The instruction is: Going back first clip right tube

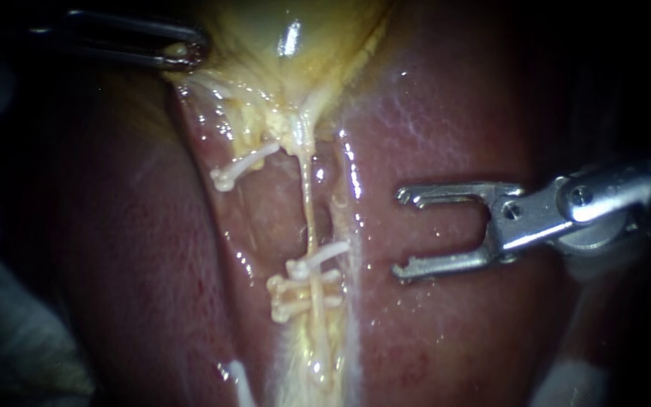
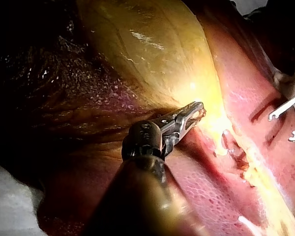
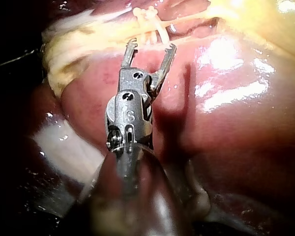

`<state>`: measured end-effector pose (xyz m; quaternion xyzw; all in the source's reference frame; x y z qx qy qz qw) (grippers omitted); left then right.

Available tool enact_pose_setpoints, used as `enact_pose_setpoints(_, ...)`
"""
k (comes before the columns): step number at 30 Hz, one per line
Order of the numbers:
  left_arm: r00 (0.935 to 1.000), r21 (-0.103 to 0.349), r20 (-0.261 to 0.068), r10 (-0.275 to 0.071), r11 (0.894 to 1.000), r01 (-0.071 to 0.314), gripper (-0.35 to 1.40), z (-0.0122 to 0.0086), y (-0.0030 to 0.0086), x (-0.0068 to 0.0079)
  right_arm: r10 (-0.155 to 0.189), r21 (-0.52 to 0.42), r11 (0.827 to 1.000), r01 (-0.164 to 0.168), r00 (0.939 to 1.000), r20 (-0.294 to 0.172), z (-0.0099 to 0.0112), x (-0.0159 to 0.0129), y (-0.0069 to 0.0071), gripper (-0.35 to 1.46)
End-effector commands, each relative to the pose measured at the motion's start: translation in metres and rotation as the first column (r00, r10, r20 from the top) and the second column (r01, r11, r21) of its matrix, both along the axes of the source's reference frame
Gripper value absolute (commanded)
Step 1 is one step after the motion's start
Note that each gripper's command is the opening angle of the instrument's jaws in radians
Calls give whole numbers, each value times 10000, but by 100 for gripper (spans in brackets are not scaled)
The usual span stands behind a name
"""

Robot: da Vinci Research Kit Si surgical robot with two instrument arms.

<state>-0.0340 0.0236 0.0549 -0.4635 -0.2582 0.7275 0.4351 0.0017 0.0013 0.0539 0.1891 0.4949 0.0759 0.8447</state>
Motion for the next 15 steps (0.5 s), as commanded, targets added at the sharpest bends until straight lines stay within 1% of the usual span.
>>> enact_pose_setpoints(1,10000,-6,-57,53,10000,-53,-35,5,-2,-3,-71,-31,10000,71,10000,68,-1,-1,0,49)
enact_pose_setpoints(3,9999,-13,-90,115,9999,-115,-35,12,-4,-6,-124,-72,9999,124,9999,75,-2,-3,1,49)
enact_pose_setpoints(4,9997,-58,-114,210,9998,-211,-35,17,-6,-8,-130,-65,9999,131,9999,70,-2,-5,2,49)
enact_pose_setpoints(8,9995,-7,-116,293,9996,-293,-35,26,-10,-13,-176,-89,9998,176,9998,45,-5,-10,5,48)
enact_pose_setpoints(15,9994,10,-125,327,9995,-327,-35,25,-9,-12,-207,-115,9997,207,9998,28,-8,-11,8,48)
